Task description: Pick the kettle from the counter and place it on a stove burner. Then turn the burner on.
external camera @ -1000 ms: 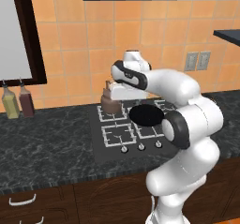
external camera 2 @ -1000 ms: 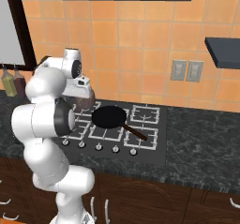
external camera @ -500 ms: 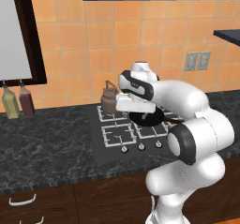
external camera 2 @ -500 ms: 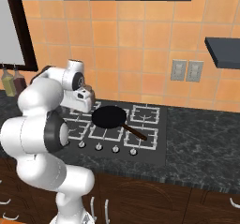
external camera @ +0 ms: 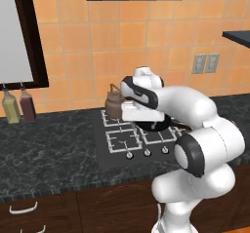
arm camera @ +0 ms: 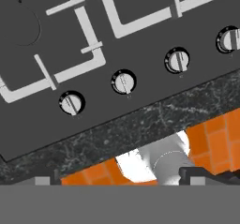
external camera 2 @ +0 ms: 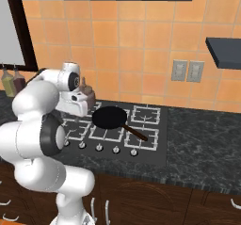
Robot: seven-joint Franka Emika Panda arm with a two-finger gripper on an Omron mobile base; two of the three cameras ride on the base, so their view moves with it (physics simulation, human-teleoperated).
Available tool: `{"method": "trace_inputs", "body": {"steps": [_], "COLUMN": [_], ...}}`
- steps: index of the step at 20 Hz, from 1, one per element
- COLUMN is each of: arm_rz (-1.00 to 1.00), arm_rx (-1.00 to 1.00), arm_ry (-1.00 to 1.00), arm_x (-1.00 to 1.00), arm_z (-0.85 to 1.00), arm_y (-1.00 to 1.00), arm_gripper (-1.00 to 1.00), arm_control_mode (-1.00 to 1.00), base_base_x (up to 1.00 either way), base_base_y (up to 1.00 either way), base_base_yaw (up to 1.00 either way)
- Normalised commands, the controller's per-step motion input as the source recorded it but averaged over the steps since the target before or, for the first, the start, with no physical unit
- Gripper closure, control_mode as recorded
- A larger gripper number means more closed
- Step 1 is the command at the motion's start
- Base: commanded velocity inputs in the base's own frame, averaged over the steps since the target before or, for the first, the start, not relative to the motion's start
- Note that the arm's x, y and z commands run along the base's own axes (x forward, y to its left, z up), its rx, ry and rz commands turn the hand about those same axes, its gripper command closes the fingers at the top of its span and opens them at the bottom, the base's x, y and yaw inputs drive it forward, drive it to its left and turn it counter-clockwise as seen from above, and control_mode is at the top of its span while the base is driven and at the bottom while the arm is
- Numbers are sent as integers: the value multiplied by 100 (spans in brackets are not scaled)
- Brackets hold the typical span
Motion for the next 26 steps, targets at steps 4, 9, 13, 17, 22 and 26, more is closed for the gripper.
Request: {"method": "trace_inputs", "body": {"steps": [4,9,13,17,22,26], "arm_rz": [0,0,0,0,0,0], "arm_rx": [-9,0,0,0,0,0], "arm_ry": [-15,-14,-1,4,8,13], "arm_x": [-9,2,0,2,2,8], "arm_z": [-41,-50,-44,-44,-16,-15], "arm_y": [-12,-7,-4,-17,-18,-5], "arm_gripper": [-100,-100,-100,-100,-100,-100], "arm_control_mode": [-100,-100,-100,-100,-100,-100], "base_base_x": [0,0,0,0,0,0], "base_base_y": [0,0,0,0,0,0], "base_base_yaw": [0,0,0,0,0,0]}}
